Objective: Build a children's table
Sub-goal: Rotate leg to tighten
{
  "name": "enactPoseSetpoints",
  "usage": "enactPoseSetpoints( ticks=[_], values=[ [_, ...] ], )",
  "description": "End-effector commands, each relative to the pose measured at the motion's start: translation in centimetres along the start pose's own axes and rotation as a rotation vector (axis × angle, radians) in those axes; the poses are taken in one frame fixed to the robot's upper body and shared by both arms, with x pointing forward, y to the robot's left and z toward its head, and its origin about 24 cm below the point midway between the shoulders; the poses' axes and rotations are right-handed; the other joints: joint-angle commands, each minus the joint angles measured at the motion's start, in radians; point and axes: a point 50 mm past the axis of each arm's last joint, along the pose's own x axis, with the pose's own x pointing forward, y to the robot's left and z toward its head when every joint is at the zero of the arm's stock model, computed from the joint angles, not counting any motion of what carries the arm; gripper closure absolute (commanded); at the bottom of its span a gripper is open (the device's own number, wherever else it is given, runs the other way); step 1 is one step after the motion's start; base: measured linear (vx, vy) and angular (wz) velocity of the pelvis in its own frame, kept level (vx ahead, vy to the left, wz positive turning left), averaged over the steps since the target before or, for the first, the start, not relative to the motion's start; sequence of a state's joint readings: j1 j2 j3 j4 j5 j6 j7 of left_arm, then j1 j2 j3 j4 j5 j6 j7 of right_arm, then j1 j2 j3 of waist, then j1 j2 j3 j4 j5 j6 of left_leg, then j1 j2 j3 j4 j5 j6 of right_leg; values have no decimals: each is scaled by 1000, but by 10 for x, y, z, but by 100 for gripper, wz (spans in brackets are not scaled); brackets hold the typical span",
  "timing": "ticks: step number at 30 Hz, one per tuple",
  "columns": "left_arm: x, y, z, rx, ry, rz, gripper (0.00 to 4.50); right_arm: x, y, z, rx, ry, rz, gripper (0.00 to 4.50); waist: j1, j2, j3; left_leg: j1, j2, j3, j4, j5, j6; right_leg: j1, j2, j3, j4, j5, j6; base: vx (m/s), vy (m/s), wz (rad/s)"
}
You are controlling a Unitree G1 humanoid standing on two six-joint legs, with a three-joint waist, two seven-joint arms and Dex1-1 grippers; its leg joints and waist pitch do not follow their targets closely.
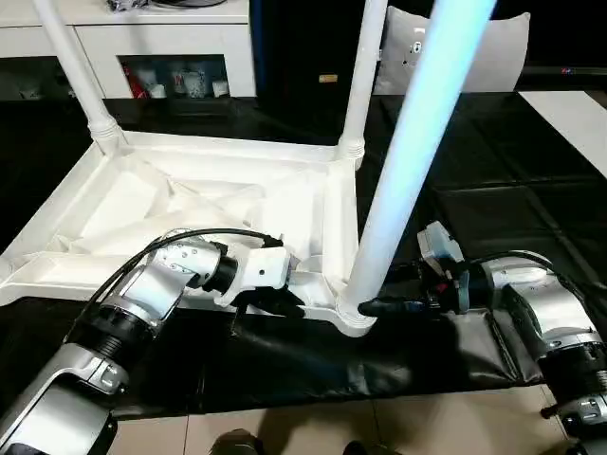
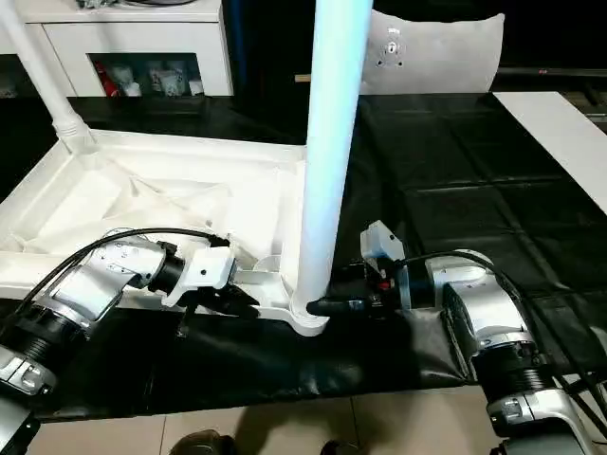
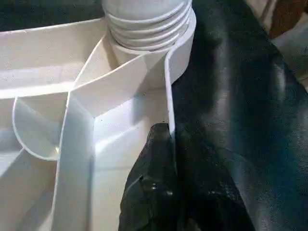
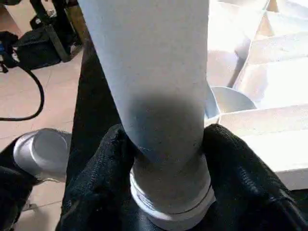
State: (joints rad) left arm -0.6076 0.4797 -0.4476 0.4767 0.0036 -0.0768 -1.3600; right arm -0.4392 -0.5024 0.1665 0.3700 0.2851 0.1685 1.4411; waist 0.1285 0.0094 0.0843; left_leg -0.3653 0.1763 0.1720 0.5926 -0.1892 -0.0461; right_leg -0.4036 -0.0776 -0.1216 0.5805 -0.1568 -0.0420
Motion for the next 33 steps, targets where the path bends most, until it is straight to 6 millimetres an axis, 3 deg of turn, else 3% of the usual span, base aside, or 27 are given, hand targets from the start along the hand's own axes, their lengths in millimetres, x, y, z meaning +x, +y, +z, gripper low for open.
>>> enactPoseSetpoints(
  ticks=[1, 4, 6, 8, 9, 11, 14, 15, 16, 18, 19, 21, 22, 23, 24, 26, 29, 33],
  values=[
    [7, -4, -1, 4, 45, -71, 450, 4, 7, -3, 26, -3, 65, 252, -5, -5, -78, 11, 67, -16, -66, -144, 80, 60, -90, 67, -63, -284, -178, 0, 0, 0],
    [10, 5, 1, -73, 16, 48, 450, 6, 9, -8, 77, -23, 9, 255, 1, -2, -77, 13, 68, -16, -65, -143, 81, 58, -90, 67, -64, -284, -180, 0, 0, 0],
    [13, 9, 3, -116, 0, 112, 450, 9, 6, -12, 120, -24, -73, 256, 3, -6, -74, 14, 68, -15, -68, -152, 76, 58, -90, 68, -67, -302, -175, 0, 0, 0],
    [15, 11, 5, -145, -12, 148, 450, 12, 3, -15, 142, -17, -150, 257, -1, -5, -65, 18, 66, -19, -74, -201, 53, 56, -91, 63, -78, -396, -156, 0, 0, 0],
    [18, 15, 9, -186, -37, 202, 450, 16, -2, -20, 172, -3, -266, 257, -7, -8, -59, 21, 58, -20, -75, -241, 37, 58, -93, 59, -93, -493, -119, 0, 0, 0],
    [24, 20, 15, -231, -81, 270, 450, 22, -9, -23, 198, -12, -391, 257, -26, -3, -51, 38, 53, -25, -74, -311, 6, 48, -95, 47, -118, -638, -67, 0, 0, 0],
    [31, 28, 23, -295, -112, 362, 450, 29, -18, -26, 251, -18, -547, 257, -53, -4, -52, 36, 50, -34, -74, -353, -6, 54, -94, 31, -130, -675, -30, 0, 0, 0],
    [32, 29, 23, -301, -113, 369, 450, 30, -19, -26, 255, -17, -562, 257, -65, -4, -54, 29, 49, -39, -74, -363, -2, 62, -93, 24, -133, -666, -15, 0, 0, 0],
    [38, 36, 29, -345, -123, 441, 450, 36, -26, -27, 302, -24, -696, 257, -78, -1, -55, 28, 53, -41, -78, -364, 5, 62, -93, 25, -134, -627, -20, 0, 0, 0],
    [41, 42, 33, -376, -128, 513, 450, 40, -33, -25, 344, -48, -801, 258, -94, 2, -54, 27, 56, -44, -80, -387, 6, 59, -90, 22, -132, -586, -42, 0, 0, 0],
    [43, 47, 35, -394, -134, 558, 450, 42, -37, -23, 356, -66, -865, 258, -101, 4, -54, 34, 53, -44, -77, -409, 5, 56, -93, 17, -136, -594, -41, 0, 0, 0],
    [44, 52, 38, -415, -137, 618, 450, 45, -41, -20, 365, -95, -923, 258, -108, 4, -55, 24, 52, -45, -78, -397, 12, 64, -94, 13, -138, -579, -35, 0, 0, 0],
    [45, 56, 40, -425, -136, 663, 450, 49, -44, -16, 354, -128, -949, 258, -109, 8, -55, 26, 52, -44, -78, -402, 15, 62, -97, 7, -140, -569, -31, 0, 0, 0],
    [45, 56, 40, -425, -136, 663, 450, 49, -44, -16, 354, -128, -949, 258, -111, 5, -54, 27, 52, -44, -78, -409, 16, 60, -96, 5, -142, -568, -28, 0, 0, 0],
    [45, 58, 41, -430, -133, 687, 450, 51, -45, -13, 342, -150, -962, 223, -109, 2, -57, 28, 50, -40, -76, -399, 19, 58, -101, 8, -141, -557, -32, 0, 0, 0],
    [46, 59, 43, -425, -120, 705, 450, 53, -48, -10, 350, -185, -1002, 203, -106, 2, -57, 22, 52, -40, -79, -362, 29, 61, -103, 16, -134, -521, -51, 0, 0, 0],
    [46, 58, 43, -407, -101, 698, 450, 53, -47, -7, 325, -197, -1021, 178, -99, -3, -65, 9, 61, -34, -82, -243, 53, 64, -100, 35, -101, -341, -125, 0, 0, 0],
    [45, 56, 40, -396, -102, 673, 450, 49, -44, -5, 267, -215, -1007, 139, -85, -2, -73, 11, 59, -22, -73, -155, 81, 63, -102, 46, -84, -234, -177, 42, -17, 3]
  ],
)
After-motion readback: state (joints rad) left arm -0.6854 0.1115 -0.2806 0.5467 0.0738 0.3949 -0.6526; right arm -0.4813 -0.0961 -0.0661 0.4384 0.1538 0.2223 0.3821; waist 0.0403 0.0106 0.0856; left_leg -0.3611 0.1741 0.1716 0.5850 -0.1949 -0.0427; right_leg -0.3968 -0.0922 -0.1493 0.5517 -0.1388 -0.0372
